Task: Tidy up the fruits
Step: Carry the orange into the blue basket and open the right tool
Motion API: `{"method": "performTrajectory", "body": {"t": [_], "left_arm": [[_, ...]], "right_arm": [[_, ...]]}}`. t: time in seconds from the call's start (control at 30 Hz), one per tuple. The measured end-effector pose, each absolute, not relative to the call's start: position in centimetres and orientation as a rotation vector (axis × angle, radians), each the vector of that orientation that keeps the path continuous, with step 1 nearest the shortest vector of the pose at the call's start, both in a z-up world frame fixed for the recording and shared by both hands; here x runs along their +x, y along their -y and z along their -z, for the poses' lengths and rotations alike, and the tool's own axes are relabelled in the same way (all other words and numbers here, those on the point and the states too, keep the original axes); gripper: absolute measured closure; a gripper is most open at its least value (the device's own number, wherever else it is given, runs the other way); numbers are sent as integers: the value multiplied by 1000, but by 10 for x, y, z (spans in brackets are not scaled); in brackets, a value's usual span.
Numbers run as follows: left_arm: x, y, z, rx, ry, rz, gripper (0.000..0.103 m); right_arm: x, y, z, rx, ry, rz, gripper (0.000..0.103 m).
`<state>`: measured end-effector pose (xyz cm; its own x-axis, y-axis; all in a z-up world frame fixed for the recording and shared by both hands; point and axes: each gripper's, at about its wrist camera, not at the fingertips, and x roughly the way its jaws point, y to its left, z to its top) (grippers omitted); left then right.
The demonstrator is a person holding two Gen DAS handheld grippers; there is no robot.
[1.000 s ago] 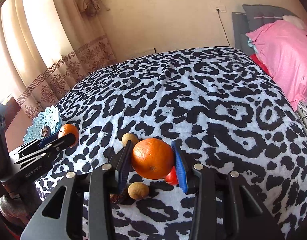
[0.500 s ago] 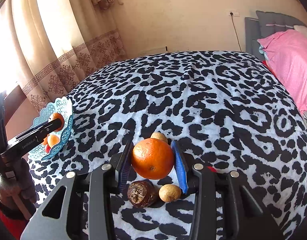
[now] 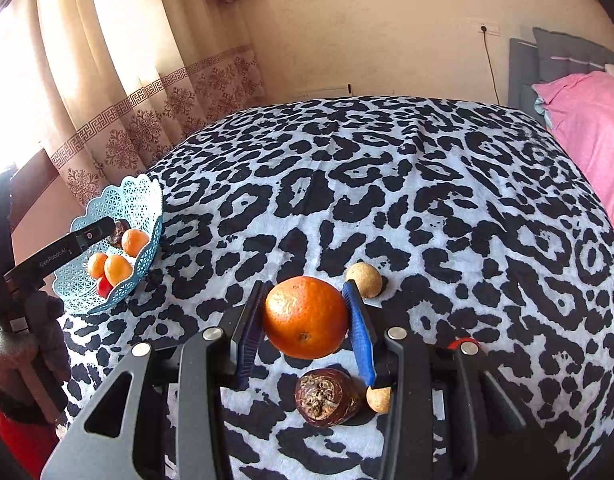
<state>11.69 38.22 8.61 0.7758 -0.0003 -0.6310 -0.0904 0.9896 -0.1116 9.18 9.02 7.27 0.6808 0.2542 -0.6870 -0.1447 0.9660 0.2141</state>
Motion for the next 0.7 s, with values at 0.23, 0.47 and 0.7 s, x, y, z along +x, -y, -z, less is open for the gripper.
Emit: {"method": "performTrajectory", "body": {"t": [0.23, 0.47, 0.7], "left_arm": [[103, -403, -102, -165, -623, -64, 11], [87, -417, -109, -189, -592, -76, 9], [68, -432, -118, -203, -552, -98, 8]], "right_arm": [[98, -119, -78, 116, -789, -270, 63], [106, -169, -92, 74, -769, -367, 63], [111, -231, -101, 38, -757, -492, 63]]}}
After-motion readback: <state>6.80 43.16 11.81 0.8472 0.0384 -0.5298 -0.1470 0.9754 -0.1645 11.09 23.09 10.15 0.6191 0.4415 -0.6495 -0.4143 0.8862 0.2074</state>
